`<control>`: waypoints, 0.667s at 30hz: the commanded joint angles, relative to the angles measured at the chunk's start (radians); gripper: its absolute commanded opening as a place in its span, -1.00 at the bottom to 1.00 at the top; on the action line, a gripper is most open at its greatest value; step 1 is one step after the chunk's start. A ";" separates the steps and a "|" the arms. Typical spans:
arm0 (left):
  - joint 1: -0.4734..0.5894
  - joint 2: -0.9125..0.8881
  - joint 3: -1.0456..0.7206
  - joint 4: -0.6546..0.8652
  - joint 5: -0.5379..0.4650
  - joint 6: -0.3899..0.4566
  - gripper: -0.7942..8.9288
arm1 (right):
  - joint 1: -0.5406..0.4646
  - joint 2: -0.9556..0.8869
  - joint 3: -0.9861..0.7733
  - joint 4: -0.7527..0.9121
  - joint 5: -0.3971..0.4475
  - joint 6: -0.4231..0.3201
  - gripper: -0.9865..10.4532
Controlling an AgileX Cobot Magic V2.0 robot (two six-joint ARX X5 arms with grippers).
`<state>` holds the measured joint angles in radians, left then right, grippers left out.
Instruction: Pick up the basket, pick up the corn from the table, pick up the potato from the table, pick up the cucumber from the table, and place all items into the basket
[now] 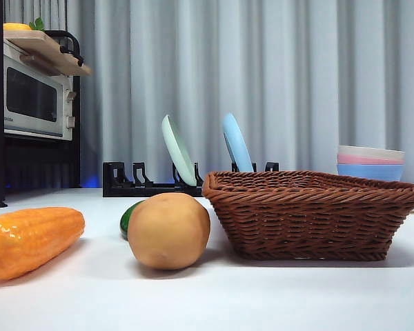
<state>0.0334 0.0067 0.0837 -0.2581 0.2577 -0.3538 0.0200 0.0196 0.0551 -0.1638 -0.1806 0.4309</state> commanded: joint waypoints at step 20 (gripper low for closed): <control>0.000 0.525 0.544 -0.091 0.052 0.128 -0.85 | 0.001 0.655 0.571 -0.055 -0.020 -0.181 -0.84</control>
<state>0.0334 0.5091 0.6144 -0.3450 0.2974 -0.2546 0.0200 0.6365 0.5995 -0.2070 -0.1917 0.2955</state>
